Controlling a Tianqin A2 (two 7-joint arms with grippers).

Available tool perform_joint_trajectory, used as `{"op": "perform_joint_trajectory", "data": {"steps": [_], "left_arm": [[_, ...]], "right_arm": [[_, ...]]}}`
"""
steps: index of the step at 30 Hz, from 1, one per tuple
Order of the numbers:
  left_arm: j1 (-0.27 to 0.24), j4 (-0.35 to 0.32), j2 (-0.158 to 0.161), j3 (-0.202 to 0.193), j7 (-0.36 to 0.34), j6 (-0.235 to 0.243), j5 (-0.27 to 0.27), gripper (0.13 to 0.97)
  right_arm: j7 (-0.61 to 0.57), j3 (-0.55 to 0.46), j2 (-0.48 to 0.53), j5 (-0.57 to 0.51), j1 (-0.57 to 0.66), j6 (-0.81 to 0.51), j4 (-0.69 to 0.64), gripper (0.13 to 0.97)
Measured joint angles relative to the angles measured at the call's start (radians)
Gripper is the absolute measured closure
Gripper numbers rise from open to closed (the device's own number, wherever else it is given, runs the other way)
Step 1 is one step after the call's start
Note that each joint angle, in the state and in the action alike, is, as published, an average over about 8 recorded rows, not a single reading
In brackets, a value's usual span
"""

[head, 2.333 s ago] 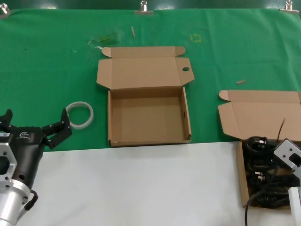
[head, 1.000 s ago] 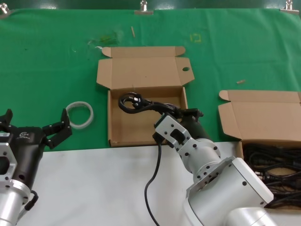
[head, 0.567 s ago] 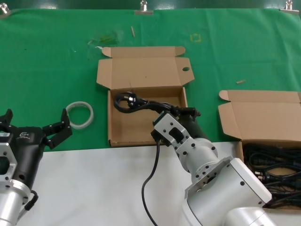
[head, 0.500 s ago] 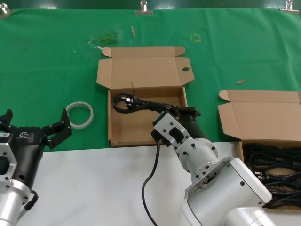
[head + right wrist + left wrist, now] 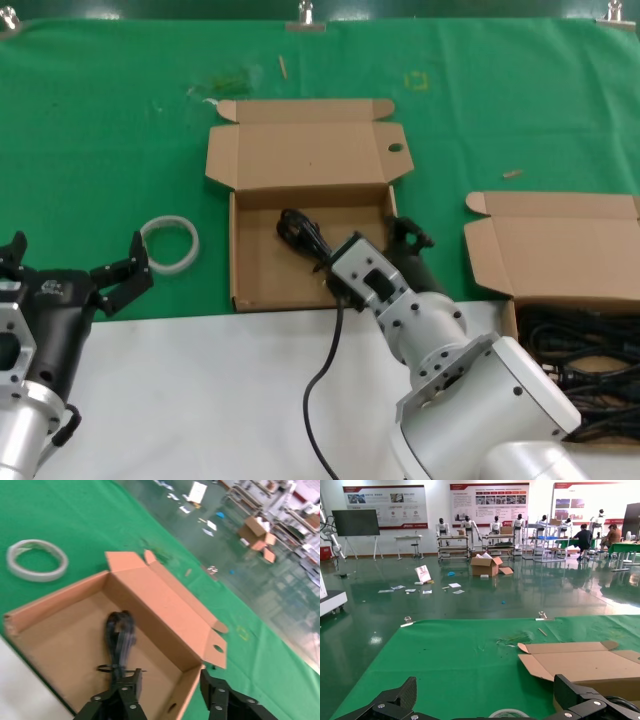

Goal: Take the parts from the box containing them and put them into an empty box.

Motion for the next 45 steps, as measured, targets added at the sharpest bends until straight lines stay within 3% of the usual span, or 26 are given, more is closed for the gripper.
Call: {"op": "perform_joint_trajectory", "data": {"steps": [9,13,21,29,38,45], "left_arm": [[0.0,0.0,0.0,0.0,0.0,0.0,0.0,0.132],[0.0,0.0,0.0,0.0,0.0,0.0,0.0,0.132],[0.0,0.0,0.0,0.0,0.0,0.0,0.0,0.132],[0.0,0.0,0.0,0.0,0.0,0.0,0.0,0.132],[0.0,0.0,0.0,0.0,0.0,0.0,0.0,0.132],[0.0,0.0,0.0,0.0,0.0,0.0,0.0,0.132]], "right_arm": [[0.144,0.047,0.001,-0.084,-0.032,-0.066,0.007,0.562],[0.23,0.075,0.001,-0.134,-0.051,-0.105,0.012,0.562],[0.403,0.132,0.001,-0.235,-0.09,-0.184,0.021,0.357],[0.578,0.189,0.001,-0.336,-0.129,-0.264,0.03,0.216],[0.773,0.253,0.001,-0.45,-0.173,-0.353,0.04,0.142],[0.926,0.303,0.001,-0.539,-0.207,-0.423,0.047,0.132]]}}
